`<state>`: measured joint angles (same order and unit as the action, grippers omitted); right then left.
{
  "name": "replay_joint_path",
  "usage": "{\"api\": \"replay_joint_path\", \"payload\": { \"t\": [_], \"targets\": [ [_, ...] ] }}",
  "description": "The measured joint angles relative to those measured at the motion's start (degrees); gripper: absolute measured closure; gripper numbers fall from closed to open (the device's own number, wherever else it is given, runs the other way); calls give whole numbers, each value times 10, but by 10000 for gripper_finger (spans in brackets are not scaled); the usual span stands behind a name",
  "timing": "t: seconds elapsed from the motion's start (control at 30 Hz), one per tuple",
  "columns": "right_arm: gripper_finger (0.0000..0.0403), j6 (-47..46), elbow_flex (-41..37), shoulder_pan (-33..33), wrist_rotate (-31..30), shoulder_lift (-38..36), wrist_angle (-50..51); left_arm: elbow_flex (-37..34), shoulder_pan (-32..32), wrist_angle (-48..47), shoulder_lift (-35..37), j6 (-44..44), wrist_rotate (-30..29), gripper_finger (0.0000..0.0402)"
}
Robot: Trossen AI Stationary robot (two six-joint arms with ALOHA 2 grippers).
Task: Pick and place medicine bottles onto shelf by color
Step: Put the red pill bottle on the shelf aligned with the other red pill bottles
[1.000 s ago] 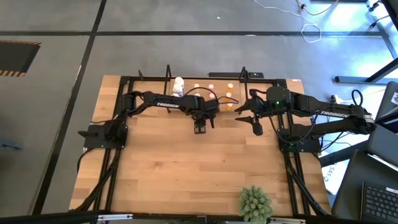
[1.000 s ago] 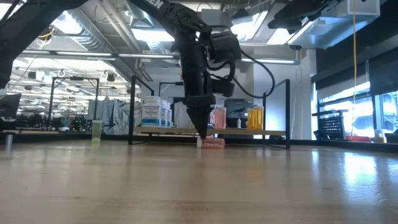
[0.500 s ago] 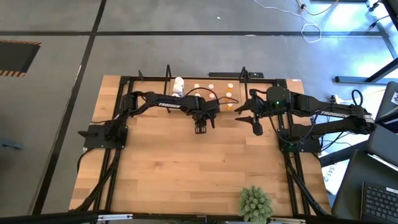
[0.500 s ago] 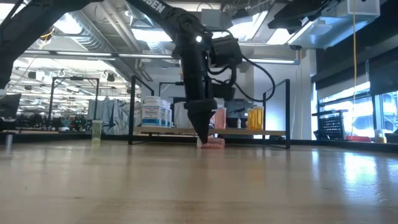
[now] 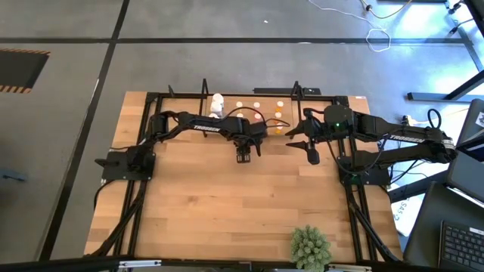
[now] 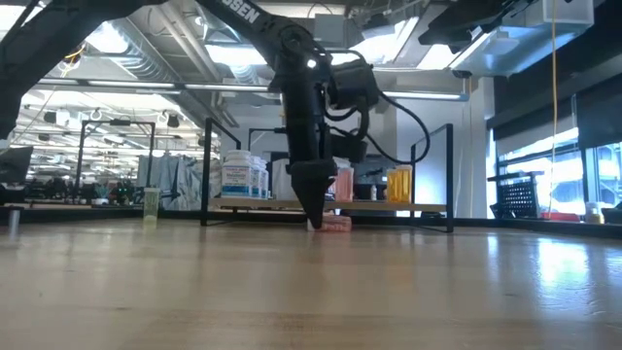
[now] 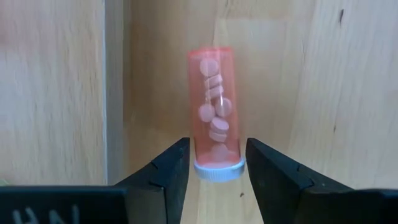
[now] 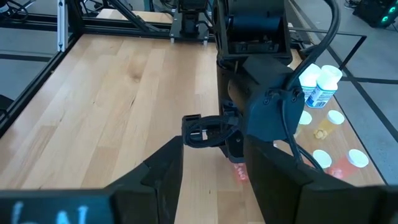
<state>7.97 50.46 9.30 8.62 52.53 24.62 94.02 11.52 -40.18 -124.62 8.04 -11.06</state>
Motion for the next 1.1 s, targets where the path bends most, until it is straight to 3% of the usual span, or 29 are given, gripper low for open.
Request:
{"api": "replay_joint_path", "payload": {
  "t": [0.43,0.73,1.1],
  "targets": [
    [232,0,0,0,0,0,0,0,3,1,0,0,0,252],
    [232,0,0,0,0,0,0,0,5,0,0,0,15,307],
    [232,0,0,0,0,0,0,4,0,-15,0,0,16,314]
  ]
}}
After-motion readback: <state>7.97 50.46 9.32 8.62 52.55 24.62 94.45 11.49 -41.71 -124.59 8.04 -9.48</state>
